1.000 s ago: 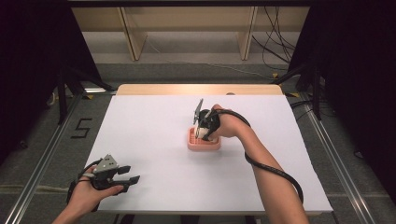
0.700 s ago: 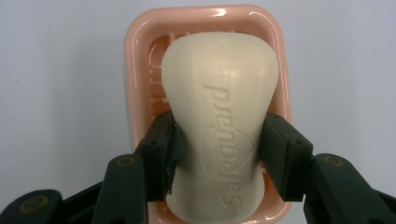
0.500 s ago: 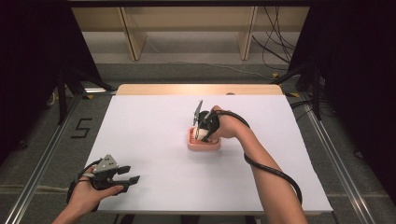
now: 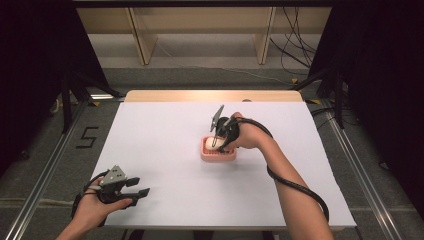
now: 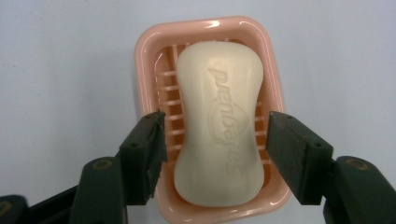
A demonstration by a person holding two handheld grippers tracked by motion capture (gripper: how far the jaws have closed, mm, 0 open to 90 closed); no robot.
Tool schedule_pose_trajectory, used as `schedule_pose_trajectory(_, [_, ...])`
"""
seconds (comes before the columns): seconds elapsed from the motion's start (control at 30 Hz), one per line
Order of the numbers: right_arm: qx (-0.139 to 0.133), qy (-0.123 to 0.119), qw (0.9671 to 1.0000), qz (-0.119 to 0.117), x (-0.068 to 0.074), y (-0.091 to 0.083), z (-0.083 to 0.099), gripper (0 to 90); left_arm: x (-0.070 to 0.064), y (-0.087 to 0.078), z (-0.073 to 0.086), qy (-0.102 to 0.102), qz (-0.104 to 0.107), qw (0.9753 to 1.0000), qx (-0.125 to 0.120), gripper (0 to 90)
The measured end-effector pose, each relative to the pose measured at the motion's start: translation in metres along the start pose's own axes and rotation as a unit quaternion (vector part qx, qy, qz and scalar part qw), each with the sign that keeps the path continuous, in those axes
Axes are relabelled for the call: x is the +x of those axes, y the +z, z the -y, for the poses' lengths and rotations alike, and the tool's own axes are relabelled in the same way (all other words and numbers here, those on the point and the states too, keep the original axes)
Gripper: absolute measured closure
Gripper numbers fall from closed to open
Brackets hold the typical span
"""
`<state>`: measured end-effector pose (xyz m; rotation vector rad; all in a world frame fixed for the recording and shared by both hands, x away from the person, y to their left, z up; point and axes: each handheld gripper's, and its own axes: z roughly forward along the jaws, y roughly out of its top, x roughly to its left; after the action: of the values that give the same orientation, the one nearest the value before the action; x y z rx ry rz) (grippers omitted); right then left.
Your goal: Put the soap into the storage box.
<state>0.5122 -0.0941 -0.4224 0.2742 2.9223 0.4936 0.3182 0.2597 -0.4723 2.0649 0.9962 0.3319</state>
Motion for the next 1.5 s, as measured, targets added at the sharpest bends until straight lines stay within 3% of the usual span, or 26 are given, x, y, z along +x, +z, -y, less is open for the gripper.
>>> schedule_pose_trajectory(0.03, [-0.003, 0.002, 1.0000, 0.003, 0.001, -0.001, 0.002, 36.9, 0.001, 0.000, 0.000, 0.004, -0.003, 1.0000, 0.003, 41.8])
schedule_pose_trajectory(0.07, [-0.005, 0.015, 0.9999, -0.002, 0.003, -0.002, 0.003, 36.0, 0.000, 0.000, 0.000, -0.005, 0.001, 1.0000, -0.005, 41.7])
schedule_pose_trajectory(0.1, [0.000, 0.030, 0.9996, 0.001, 0.005, -0.004, 0.005, 35.4, 0.002, -0.001, 0.000, 0.010, 0.000, 0.9999, 0.003, 41.7])
schedule_pose_trajectory(0.17, [-0.009, 0.032, 0.9994, 0.005, 0.006, -0.008, 0.008, 34.3, 0.003, -0.002, 0.000, 0.013, -0.005, 0.9999, 0.005, 41.6])
schedule_pose_trajectory(0.23, [-0.019, 0.031, 0.9993, 0.008, 0.007, -0.012, 0.012, 33.8, 0.001, 0.000, 0.001, -0.006, -0.002, 1.0000, -0.002, 41.5])
schedule_pose_trajectory(0.37, [-0.032, 0.029, 0.9990, 0.011, 0.011, -0.018, 0.019, 33.7, 0.003, -0.001, 0.001, 0.009, -0.003, 0.9999, 0.004, 41.4])
schedule_pose_trajectory(0.47, [-0.043, 0.037, 0.9983, 0.013, 0.014, -0.022, 0.025, 33.6, 0.002, -0.001, 0.001, 0.008, -0.002, 1.0000, 0.002, 41.3])
schedule_pose_trajectory(0.53, [-0.053, 0.028, 0.9980, 0.017, 0.016, -0.024, 0.029, 33.9, 0.002, 0.000, 0.001, 0.001, 0.002, 1.0000, -0.003, 41.2])
schedule_pose_trajectory(0.57, [-0.054, 0.042, 0.9974, 0.021, 0.019, -0.026, 0.032, 34.3, 0.002, 0.000, 0.001, 0.005, 0.001, 1.0000, 0.000, 41.2])
schedule_pose_trajectory(0.63, [-0.068, 0.035, 0.9967, 0.026, 0.022, -0.028, 0.037, 34.5, 0.001, 0.001, 0.001, -0.004, 0.003, 1.0000, -0.008, 41.2])
schedule_pose_trajectory(0.7, [-0.076, 0.051, 0.9953, 0.033, 0.026, -0.031, 0.042, 34.5, 0.003, 0.000, 0.001, 0.009, -0.002, 1.0000, 0.002, 41.1])
schedule_pose_trajectory(0.77, [-0.079, 0.041, 0.9954, 0.037, 0.029, -0.032, 0.046, 34.5, 0.001, 0.000, 0.001, 0.002, 0.004, 1.0000, -0.004, 41.1])
schedule_pose_trajectory(0.83, [-0.078, 0.052, 0.9949, 0.036, 0.034, -0.034, 0.050, 34.5, 0.001, 0.001, 0.001, 0.002, 0.005, 1.0000, -0.003, 41.0])
schedule_pose_trajectory(0.97, [-0.091, 0.041, 0.9941, 0.042, 0.042, -0.037, 0.058, 34.2, 0.001, 0.001, 0.001, 0.002, 0.005, 1.0000, -0.004, 40.9])
schedule_pose_trajectory(1.1, [-0.094, 0.056, 0.9928, 0.049, 0.052, -0.040, 0.066, 33.8, 0.000, 0.001, 0.001, -0.007, 0.006, 1.0000, -0.002, 40.8])
schedule_pose_trajectory(1.17, [-0.095, 0.051, 0.9928, 0.051, 0.055, -0.040, 0.072, 33.8, -0.001, 0.002, 0.001, -0.011, 0.006, 0.9999, -0.006, 40.8])
schedule_pose_trajectory(1.5, [-0.106, 0.079, 0.9900, 0.050, 0.073, -0.042, 0.100, 32.8, 0.000, 0.002, 0.001, 0.001, 0.003, 1.0000, -0.003, 40.7])
